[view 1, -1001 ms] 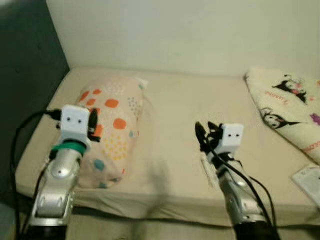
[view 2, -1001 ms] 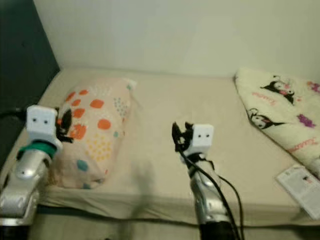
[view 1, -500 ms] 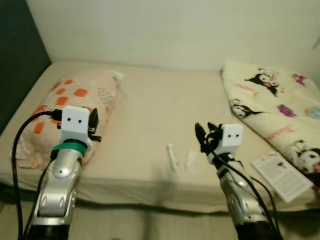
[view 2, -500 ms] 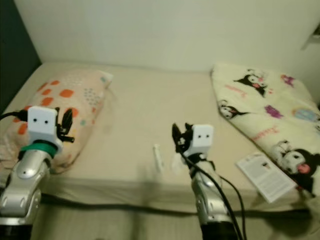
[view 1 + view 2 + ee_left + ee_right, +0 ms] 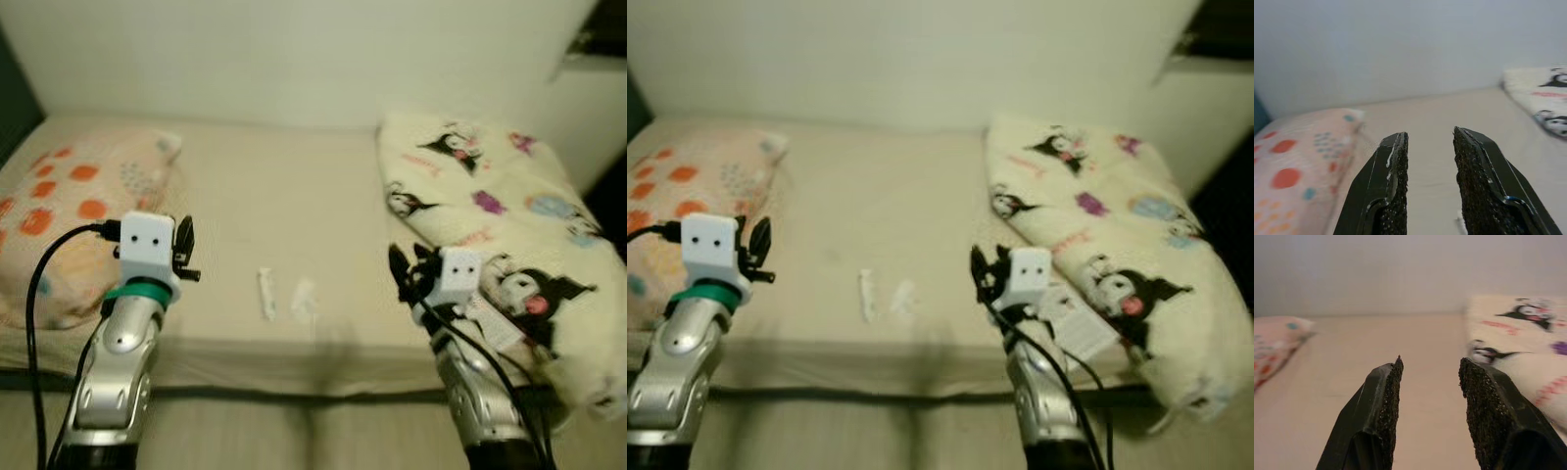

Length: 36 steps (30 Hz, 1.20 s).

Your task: Clean up the room

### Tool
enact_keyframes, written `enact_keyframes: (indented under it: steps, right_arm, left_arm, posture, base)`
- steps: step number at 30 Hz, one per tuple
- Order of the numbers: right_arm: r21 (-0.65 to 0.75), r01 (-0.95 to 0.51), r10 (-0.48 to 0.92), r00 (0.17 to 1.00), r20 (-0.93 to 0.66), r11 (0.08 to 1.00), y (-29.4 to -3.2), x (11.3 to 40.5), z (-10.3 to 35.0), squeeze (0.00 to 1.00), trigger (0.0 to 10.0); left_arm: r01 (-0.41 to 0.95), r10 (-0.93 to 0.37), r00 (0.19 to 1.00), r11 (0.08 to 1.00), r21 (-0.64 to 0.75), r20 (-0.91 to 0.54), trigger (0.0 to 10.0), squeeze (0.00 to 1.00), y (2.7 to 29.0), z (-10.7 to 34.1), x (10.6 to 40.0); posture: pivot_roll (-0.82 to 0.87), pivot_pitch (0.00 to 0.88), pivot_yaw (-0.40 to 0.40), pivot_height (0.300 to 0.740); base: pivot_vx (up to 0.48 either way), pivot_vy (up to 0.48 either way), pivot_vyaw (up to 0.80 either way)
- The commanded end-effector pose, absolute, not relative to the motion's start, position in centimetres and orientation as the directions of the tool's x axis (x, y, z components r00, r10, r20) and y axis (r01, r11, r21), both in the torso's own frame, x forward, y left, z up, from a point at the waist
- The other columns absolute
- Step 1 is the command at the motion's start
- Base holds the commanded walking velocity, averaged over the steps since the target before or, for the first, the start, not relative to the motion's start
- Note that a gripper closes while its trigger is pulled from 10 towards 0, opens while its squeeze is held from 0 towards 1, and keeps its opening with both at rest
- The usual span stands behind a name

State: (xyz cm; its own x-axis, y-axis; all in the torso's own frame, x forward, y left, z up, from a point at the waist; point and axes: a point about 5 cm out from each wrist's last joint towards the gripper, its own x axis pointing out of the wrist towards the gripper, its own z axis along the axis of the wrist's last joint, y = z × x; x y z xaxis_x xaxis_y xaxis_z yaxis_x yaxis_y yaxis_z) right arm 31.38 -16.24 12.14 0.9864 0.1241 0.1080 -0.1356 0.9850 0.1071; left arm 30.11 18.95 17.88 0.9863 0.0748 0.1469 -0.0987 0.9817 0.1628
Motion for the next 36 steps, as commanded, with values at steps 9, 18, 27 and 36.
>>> enact_keyframes:
  steps: [9,18,27,36]
  right_arm:
    - [0.118,-0.143,0.133,0.987,0.086,0.983,-15.82,31.2,11.62,0.0,10.0]
    - [0.117,-0.143,0.133,0.987,0.088,0.983,-15.73,31.23,11.7,0.0,10.0]
    - [0.117,-0.139,0.129,0.988,0.089,0.983,-15.72,31.26,11.72,0.0,10.0]
    - [0.118,-0.135,0.125,0.988,0.09,0.984,-15.64,31.13,11.65,0.0,10.0]
  left_arm:
    - [-0.113,0.093,0.987,0.98,0.165,0.128,10.0,0.0,19.44,17.44,30.09]
    - [-0.109,0.085,0.988,0.974,0.198,0.127,10.0,0.0,19.44,17.32,30.28]
    - [-0.103,0.079,0.989,0.973,0.204,0.123,10.0,0.0,19.39,17.15,30.34]
    - [-0.1,0.076,0.99,0.972,0.213,0.116,10.0,0.0,19.54,16.97,30.35]
  posture:
    - [0.09,0.003,-0.023,0.718]
    - [0.09,0.004,-0.022,0.718]
    - [0.09,0.005,-0.019,0.718]
    - [0.09,0.007,-0.014,0.718]
  base:
    - [0.0,0.234,0.0]
    - [0.283,0.0,0.0]
    - [0.468,0.0,0.0]
    - [0.459,0.0,0.0]
